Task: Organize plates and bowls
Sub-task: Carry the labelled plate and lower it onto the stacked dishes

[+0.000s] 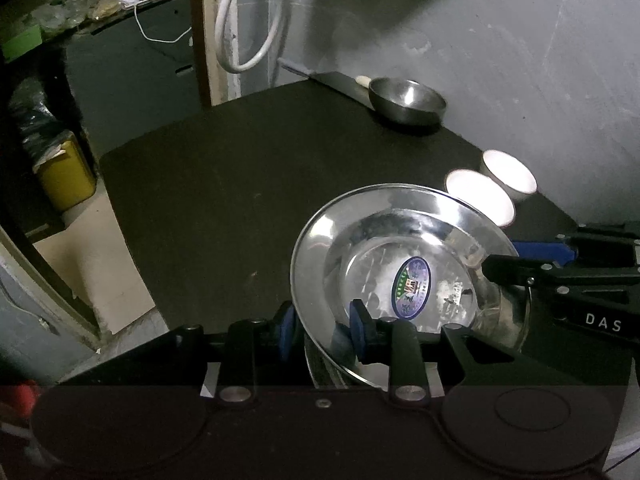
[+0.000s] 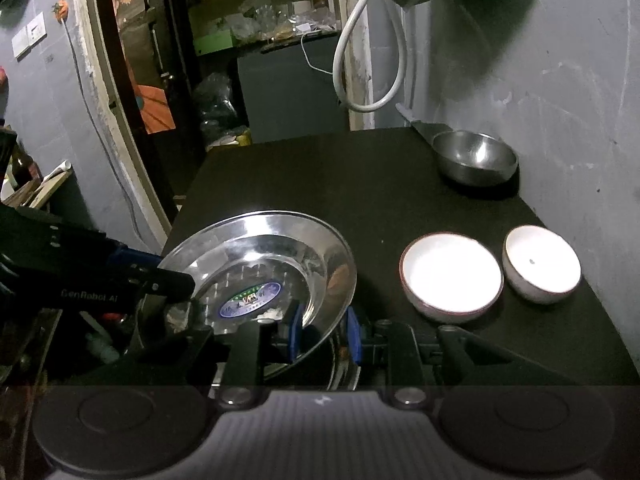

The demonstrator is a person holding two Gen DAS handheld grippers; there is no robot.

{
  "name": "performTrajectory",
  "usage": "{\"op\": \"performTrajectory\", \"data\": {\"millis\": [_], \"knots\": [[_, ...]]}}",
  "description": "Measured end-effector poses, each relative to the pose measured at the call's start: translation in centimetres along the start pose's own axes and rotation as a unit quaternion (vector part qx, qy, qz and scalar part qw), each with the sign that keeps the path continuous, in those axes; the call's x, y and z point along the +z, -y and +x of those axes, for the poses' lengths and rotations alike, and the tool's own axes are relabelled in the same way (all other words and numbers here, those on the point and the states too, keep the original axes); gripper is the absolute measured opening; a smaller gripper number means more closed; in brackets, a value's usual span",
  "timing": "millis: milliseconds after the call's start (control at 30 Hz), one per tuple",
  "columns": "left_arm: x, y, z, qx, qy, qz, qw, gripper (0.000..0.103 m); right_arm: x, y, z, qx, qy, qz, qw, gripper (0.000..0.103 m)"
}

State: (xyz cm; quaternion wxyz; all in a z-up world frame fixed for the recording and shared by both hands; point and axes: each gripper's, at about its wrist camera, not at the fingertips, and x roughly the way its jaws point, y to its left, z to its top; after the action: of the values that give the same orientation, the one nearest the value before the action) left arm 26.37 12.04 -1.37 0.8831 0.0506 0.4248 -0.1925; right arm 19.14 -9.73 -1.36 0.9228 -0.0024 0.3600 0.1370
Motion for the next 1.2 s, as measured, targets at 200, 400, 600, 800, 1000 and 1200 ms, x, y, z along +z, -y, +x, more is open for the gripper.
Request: {"op": "performTrajectory", "data": {"millis": [200, 400, 600, 800, 1000, 1200], "knots": [[-0.4, 0.6, 0.0, 0.003, -0.009, 0.018, 0.9998, 0.031, -0.9, -0.4, -0.3, -0.001, -0.009, 0.003, 1.000, 0.027], [-0.9, 1.1, 0.1, 0.010, -0.016, 0.036, 0.9992, 0.031, -1.5, -0.5, -0.3, -0.001, -0.019, 0.010, 1.000, 0.027], [-1.0, 1.4, 0.3, 0.011, -0.020, 0.045, 0.9987, 0.031, -1.8, -0.5, -0.5, -0.002, -0.024, 0.012, 1.000, 0.027], [-1.0, 1.7, 0.5, 0.012, -0.026, 0.048, 0.9984, 0.031, -1.9, -0.6, -0.5, -0.003, -0.031, 0.013, 0.999, 0.027], [-0.8, 1.7, 0.8, 0.013, -0.033, 0.049, 0.9982, 0.031, -1.8, -0.6, -0.3, -0.001, -0.037, 0.015, 0.999, 0.027], [-0.9, 1.8, 1.0, 0.015, -0.038, 0.049, 0.9980, 0.031, -1.8, -0.4, -0.2, 0.000, -0.040, 0.014, 0.999, 0.027]]}}
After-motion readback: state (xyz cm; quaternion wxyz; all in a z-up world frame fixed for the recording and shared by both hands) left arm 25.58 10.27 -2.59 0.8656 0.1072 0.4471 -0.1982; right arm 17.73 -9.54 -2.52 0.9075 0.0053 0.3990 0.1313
